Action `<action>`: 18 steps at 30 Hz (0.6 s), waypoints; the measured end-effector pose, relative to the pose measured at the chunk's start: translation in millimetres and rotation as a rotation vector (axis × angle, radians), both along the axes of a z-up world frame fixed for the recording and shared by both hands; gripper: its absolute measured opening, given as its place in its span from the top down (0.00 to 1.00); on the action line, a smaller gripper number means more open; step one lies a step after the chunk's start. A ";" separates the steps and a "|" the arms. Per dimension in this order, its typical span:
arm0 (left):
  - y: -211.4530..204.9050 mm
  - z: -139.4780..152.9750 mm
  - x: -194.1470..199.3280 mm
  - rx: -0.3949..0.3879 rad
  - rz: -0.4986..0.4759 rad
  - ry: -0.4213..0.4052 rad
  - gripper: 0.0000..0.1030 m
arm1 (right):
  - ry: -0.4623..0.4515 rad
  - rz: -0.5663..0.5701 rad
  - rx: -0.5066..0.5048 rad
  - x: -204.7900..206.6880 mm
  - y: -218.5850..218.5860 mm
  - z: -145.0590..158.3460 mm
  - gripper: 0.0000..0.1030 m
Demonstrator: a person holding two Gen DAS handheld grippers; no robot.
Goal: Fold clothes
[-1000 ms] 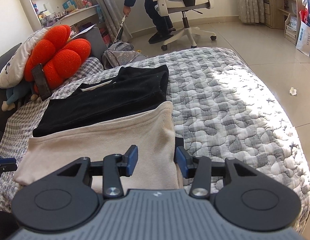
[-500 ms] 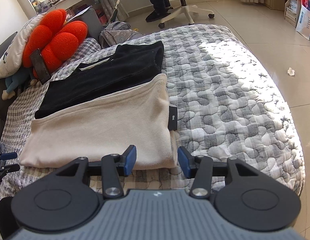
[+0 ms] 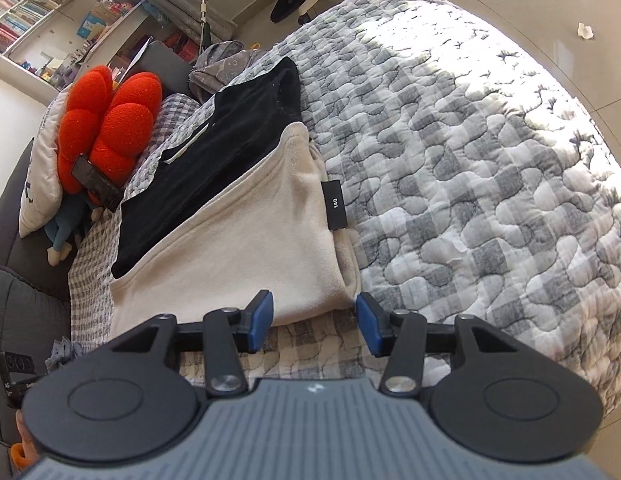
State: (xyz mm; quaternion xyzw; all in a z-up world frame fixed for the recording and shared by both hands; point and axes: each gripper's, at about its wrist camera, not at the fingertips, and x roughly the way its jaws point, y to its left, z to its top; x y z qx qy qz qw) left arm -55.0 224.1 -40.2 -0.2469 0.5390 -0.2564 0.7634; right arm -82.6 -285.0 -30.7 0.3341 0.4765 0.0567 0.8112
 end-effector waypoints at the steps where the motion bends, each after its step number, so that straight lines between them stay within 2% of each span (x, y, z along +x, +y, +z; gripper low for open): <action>1: -1.6 -4.1 1.1 -0.013 0.010 0.013 0.43 | 0.010 -0.006 0.013 1.8 -1.1 -2.5 0.51; 6: -9.3 -23.9 6.3 -0.079 0.064 0.077 0.42 | 0.004 -0.048 0.075 6.6 -7.2 -8.5 0.51; 11: -9.8 -27.3 2.5 -0.140 0.150 0.083 0.44 | -0.009 -0.088 0.113 4.5 -12.9 -11.9 0.51; 12: -10.5 -27.9 1.5 -0.146 0.166 0.084 0.50 | -0.011 -0.094 0.111 4.3 -12.9 -12.6 0.53; 13: -12.0 -28.5 0.8 -0.138 0.176 0.086 0.55 | -0.012 -0.099 0.108 4.0 -12.9 -13.3 0.63; 15: -14.3 -30.7 0.9 -0.119 0.196 0.097 0.82 | -0.015 -0.111 0.107 3.5 -13.0 -14.7 0.78; 16: -15.0 -32.0 1.3 -0.112 0.205 0.105 0.87 | -0.017 -0.116 0.114 2.7 -13.6 -15.3 0.80; 18: -15.0 -33.5 0.7 -0.129 0.217 0.117 0.89 | -0.021 -0.124 0.127 1.2 -14.5 -16.1 0.81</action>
